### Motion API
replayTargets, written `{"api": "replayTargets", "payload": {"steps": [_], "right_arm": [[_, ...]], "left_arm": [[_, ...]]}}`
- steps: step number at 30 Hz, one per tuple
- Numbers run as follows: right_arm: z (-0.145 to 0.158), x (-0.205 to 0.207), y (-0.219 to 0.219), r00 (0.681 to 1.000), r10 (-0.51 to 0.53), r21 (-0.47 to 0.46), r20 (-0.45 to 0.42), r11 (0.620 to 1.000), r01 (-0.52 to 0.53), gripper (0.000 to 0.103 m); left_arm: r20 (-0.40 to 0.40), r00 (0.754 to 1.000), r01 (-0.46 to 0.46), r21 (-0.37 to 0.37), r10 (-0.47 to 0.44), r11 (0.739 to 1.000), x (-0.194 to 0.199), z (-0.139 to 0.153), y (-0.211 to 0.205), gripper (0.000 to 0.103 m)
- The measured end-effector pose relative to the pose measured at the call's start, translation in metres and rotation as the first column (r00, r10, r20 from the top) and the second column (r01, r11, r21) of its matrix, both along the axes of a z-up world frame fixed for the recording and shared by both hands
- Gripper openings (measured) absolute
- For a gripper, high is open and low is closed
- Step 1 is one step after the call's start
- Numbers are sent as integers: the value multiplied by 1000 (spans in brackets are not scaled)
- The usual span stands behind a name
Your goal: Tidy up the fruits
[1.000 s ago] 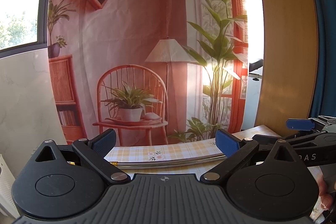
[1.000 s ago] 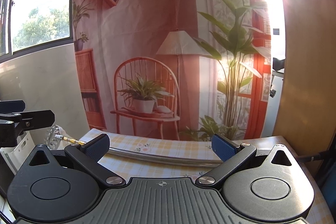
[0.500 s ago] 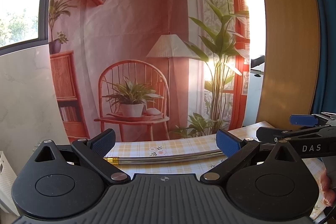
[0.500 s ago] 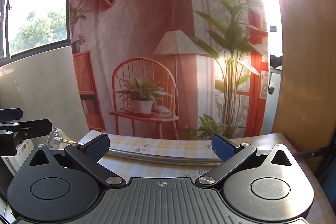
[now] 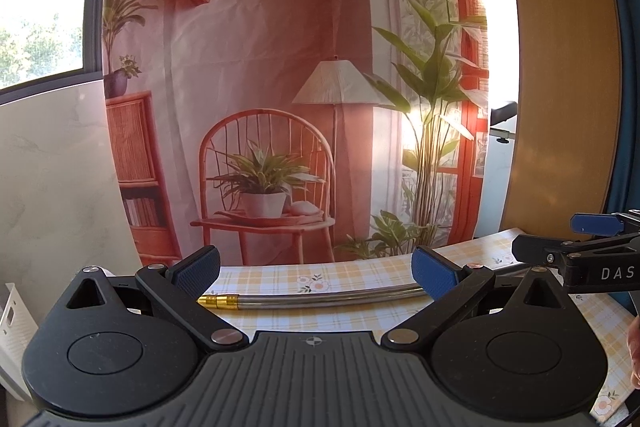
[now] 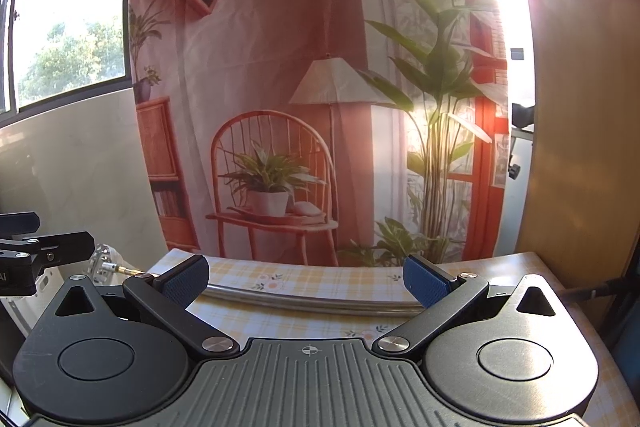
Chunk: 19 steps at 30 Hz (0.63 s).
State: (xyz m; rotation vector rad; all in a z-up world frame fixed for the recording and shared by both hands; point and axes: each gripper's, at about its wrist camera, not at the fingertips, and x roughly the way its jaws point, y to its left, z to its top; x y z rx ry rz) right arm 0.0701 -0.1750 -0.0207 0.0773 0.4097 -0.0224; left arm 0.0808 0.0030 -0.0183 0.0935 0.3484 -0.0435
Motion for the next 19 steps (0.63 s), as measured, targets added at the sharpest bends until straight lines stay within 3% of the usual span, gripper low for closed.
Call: {"api": "replayTargets", "payload": {"steps": [19], "right_arm": [[-2,1,-3,1000,0,3,-4,1000,0,103]], "left_arm": [[6,1000,2,18,-2,1000,-3,-1,-1,103]]}}
